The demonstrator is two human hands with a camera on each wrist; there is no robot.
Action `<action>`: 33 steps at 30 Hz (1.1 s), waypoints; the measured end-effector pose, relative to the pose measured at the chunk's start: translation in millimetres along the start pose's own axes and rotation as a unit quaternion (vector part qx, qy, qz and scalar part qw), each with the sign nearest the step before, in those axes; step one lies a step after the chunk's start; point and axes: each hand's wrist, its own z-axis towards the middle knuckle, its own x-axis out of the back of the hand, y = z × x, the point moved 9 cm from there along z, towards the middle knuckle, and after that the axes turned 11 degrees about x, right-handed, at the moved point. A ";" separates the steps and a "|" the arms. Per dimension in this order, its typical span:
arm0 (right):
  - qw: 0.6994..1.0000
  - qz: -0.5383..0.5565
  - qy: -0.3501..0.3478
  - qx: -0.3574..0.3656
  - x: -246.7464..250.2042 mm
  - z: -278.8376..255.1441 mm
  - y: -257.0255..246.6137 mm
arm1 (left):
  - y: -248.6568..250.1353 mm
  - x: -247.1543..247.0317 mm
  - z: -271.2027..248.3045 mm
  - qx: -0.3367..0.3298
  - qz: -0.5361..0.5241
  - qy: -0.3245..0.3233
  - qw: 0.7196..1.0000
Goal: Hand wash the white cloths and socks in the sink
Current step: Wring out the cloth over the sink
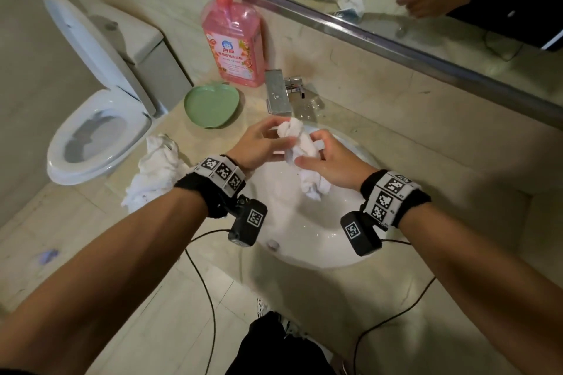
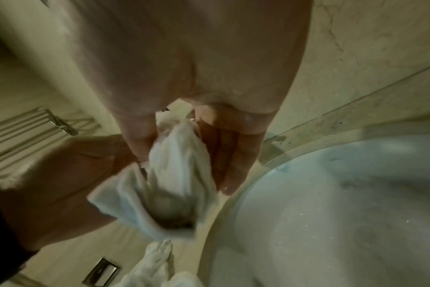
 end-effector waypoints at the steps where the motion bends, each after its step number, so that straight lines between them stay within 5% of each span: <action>1: 1.000 0.003 0.004 0.001 -2.6 -0.9 -2.6 | 0.1 -5.0 -2.5 -0.003 -0.009 -0.013 1.000; 6: 0.999 0.010 0.043 0.017 8.0 -7.9 -17.2 | 3.5 -8.4 -15.0 -0.025 -0.013 -0.028 0.999; 10: 0.994 0.083 0.067 -0.015 7.3 -15.8 -14.8 | 1.7 7.6 -22.8 -0.016 -0.009 0.055 0.998; 16: 0.989 -0.089 0.118 0.018 9.5 -21.7 -24.9 | 6.2 3.5 -33.8 -0.057 0.037 0.046 0.997; 20: 0.989 -0.019 0.147 0.009 -1.1 -28.6 -27.1 | 0.1 33.1 -38.3 -0.043 0.071 0.124 0.989; 24: 0.980 0.042 0.195 -0.009 -25.6 -36.5 -34.4 | -30.2 28.3 -45.4 0.039 0.112 0.033 0.992; 28: 0.981 0.019 0.180 -0.073 -48.6 -56.4 -22.6 | -22.8 40.0 -58.6 -0.033 0.142 0.063 0.987; 33: 0.960 0.178 0.204 -0.067 -62.6 -92.4 -14.2 | -22.4 35.5 -67.3 -0.046 0.325 0.051 0.943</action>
